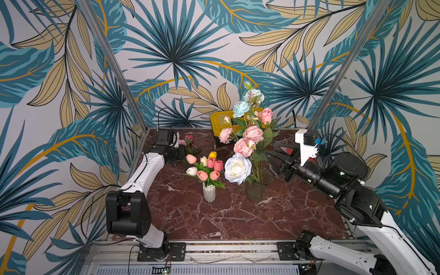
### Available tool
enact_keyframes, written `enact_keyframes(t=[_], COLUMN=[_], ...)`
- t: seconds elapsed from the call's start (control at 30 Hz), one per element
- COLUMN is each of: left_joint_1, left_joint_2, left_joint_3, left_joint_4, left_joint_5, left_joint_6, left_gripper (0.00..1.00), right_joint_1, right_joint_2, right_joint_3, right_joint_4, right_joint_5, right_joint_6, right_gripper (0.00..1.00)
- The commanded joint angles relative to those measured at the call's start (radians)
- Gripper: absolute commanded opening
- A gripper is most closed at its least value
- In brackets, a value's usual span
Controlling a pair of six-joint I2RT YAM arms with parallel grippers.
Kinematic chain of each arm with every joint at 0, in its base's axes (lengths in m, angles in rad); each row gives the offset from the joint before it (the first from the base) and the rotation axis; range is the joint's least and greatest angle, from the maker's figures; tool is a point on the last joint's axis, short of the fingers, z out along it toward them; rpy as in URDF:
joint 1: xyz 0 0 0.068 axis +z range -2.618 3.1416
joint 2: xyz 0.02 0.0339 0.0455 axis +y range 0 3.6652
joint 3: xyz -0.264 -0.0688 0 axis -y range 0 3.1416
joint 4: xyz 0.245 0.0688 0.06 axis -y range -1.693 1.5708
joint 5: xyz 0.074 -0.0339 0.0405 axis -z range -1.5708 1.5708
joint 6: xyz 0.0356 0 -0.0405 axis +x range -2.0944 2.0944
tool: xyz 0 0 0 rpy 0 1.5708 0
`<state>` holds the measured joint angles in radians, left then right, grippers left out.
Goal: Pick out pink flowers from the vase
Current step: Place the flower at the center of the board, then pick up the many flowers from the vase.
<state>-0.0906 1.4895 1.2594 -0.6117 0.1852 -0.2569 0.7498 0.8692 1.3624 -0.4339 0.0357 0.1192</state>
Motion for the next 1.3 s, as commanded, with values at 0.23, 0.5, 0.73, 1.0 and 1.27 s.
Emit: enact_keyframes(t=[0.23,0.5,0.73,1.0,1.27], left_joint_1=[-0.182,-0.182,-0.182,-0.182,-0.183], left_joint_2=[-0.320,-0.532,-0.697,-0.834,-0.863], left_joint_3=[-0.195,-0.324,-0.395,-0.474,-0.488], left_joint_4=[-0.004,-0.004,-0.018,-0.045,-0.056], left_joint_5=[0.007,-0.141,-0.216,-0.079,-0.084], left_joint_6=[-0.032,-0.097,-0.161,-0.146,-0.140], left_gripper=[0.35,0.41,0.44,0.47,0.49], right_joint_1=[0.003,0.003,0.005,0.042,0.138], right_joint_2=[-0.043,-0.056,-0.094,-0.158,-0.115], right_joint_3=[-0.042,-0.155,-0.340,-0.532,-0.614], right_joint_4=[-0.150,-0.155,-0.031,0.152,0.298], right_joint_5=[0.105,0.048,-0.192,-0.195,-0.045], right_joint_6=[-0.003,-0.042,-0.178,-0.330,-0.433], right_gripper=[0.53,0.48,0.41,0.39,0.45])
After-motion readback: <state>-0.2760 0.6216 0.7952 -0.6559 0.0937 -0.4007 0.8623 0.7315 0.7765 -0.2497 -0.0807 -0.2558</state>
